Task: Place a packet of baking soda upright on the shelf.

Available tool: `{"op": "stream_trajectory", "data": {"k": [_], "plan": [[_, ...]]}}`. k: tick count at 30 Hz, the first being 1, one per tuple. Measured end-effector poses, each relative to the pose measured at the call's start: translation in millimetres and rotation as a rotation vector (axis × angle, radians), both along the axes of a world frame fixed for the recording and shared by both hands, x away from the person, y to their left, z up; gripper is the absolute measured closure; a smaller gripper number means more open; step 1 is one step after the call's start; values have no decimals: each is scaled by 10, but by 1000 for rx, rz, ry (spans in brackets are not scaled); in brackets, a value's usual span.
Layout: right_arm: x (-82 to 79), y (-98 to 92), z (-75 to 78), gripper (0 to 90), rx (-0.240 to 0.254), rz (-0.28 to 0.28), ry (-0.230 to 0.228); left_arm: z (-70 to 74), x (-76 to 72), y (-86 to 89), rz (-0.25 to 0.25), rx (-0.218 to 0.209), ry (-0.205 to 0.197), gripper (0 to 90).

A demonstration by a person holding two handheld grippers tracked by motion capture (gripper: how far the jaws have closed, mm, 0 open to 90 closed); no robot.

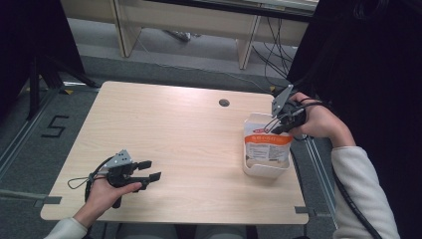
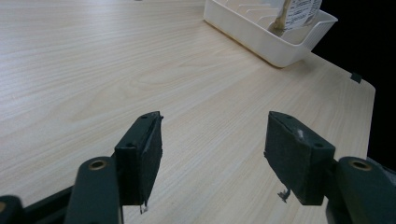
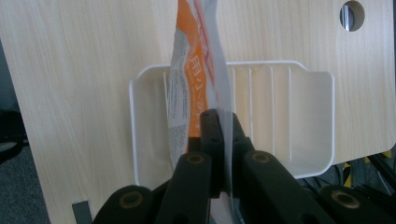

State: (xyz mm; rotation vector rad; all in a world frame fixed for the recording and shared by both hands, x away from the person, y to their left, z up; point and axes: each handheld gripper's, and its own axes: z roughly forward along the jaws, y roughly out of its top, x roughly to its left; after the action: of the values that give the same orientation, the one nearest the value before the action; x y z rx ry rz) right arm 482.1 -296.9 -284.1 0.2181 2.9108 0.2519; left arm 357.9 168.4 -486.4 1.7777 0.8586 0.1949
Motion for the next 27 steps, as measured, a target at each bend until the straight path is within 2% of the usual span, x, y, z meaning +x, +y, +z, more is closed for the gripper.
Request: {"op": "stream_trajectory", "data": {"k": [3,10,14,16,21,27], "plan": [[11,-12,-20,900,-9,0,-12,-7,1,-3,2,-6,8,360],[13,-21,-74,900,11,-6,9,-3,-3,-5,4,-5,8,360],[20,-33,-97,900,2,-4,5,-6,0,-4,2,-7,8,360],[11,-36,-119,900,11,-23,17,-2,-4,-4,6,-4,8,360],[27,-47,-140,900,4,-10,27,-6,0,-5,2,-7,7,360],[22,-53,-170,900,1,-32,24,-2,-4,-5,6,-3,7,360]]}}
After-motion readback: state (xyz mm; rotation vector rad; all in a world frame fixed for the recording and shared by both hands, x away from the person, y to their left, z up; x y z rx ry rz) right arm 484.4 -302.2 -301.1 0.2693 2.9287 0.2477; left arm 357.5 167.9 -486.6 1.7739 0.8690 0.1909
